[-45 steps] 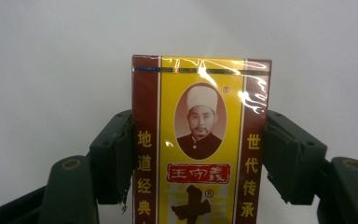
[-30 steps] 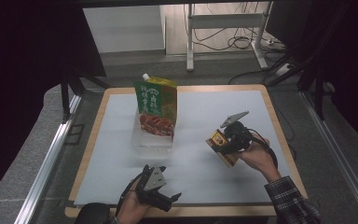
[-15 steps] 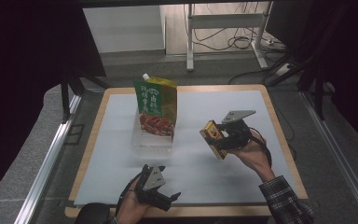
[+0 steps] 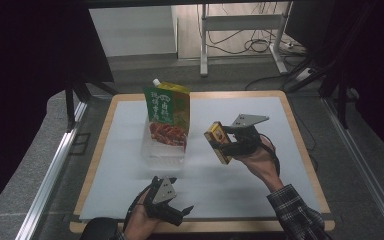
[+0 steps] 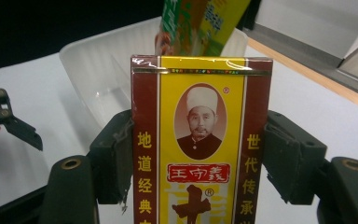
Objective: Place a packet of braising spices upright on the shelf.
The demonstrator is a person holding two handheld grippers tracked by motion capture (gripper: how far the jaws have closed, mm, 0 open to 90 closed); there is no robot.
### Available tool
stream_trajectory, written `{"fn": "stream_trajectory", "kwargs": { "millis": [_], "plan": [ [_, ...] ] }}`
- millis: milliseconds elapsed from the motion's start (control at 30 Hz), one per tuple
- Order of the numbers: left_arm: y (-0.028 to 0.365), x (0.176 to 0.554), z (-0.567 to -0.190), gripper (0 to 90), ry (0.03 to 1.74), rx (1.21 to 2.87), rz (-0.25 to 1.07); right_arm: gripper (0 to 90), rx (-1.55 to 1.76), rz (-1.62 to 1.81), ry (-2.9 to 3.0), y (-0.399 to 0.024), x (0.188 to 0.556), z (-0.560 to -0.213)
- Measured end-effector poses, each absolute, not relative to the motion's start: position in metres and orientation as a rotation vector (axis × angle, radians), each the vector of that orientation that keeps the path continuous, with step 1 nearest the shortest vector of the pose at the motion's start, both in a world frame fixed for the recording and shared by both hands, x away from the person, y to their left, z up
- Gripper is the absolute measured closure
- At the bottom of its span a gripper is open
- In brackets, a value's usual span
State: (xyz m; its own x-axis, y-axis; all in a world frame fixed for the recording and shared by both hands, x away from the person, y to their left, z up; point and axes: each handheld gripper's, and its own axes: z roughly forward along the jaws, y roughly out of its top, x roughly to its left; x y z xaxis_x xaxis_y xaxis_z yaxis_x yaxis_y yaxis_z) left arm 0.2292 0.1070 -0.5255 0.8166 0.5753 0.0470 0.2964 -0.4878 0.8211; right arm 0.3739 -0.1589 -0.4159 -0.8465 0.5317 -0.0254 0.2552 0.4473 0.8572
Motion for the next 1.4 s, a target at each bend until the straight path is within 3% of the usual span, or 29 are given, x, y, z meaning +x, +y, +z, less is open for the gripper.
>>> {"fn": "stream_trajectory", "kwargs": {
  "millis": [800,1400],
  "plan": [
    [0.108,0.223,-0.525,0.0,0.640,2.109,0.395,32.4,0.614,1.498,2.334,-0.121,0.380,-0.408],
    [0.111,0.222,-0.524,0.0,0.642,2.104,0.395,32.4,0.494,1.599,2.361,-0.060,0.388,-0.422]
  ]
}}
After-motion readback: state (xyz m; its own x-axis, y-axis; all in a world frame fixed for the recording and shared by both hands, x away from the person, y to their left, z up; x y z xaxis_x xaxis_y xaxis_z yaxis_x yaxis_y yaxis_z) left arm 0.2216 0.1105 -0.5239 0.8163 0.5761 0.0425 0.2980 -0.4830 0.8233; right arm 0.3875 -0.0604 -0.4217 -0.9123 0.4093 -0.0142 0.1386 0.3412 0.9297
